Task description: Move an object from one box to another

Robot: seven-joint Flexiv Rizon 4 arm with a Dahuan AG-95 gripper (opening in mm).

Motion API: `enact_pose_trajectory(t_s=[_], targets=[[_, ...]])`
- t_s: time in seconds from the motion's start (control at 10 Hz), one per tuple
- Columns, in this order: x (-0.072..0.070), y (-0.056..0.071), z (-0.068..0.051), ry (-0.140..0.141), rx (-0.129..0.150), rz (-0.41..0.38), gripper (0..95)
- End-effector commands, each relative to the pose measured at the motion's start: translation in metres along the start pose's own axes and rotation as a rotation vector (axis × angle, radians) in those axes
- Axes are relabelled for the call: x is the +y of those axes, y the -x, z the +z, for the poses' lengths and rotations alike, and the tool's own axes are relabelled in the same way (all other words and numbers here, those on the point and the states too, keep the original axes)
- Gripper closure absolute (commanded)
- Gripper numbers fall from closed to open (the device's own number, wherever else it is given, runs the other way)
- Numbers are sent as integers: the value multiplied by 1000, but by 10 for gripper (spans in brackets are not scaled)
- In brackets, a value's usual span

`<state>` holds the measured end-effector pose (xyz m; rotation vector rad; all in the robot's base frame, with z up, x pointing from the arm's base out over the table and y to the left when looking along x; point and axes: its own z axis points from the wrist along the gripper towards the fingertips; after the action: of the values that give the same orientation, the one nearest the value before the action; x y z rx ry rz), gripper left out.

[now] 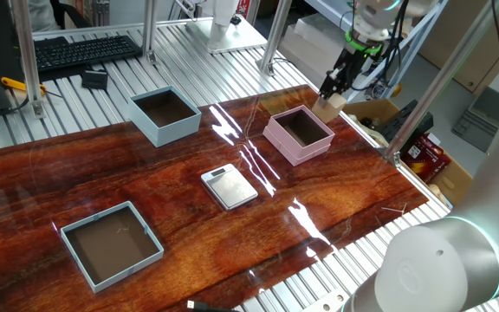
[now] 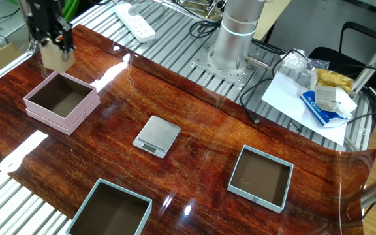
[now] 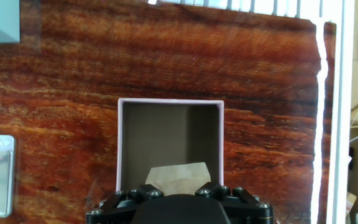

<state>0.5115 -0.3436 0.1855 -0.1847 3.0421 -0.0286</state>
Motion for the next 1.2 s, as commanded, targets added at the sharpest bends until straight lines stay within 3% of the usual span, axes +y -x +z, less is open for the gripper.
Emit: enact_pose_trajectory(t_s=[0.1, 0.4, 0.7, 1.2], targets=[[0, 1, 7, 4, -2, 3, 950], [1, 0, 19, 6, -10, 5, 950], [1, -2, 36, 26, -21, 4, 950], [1, 0, 52, 33, -31, 7, 950]])
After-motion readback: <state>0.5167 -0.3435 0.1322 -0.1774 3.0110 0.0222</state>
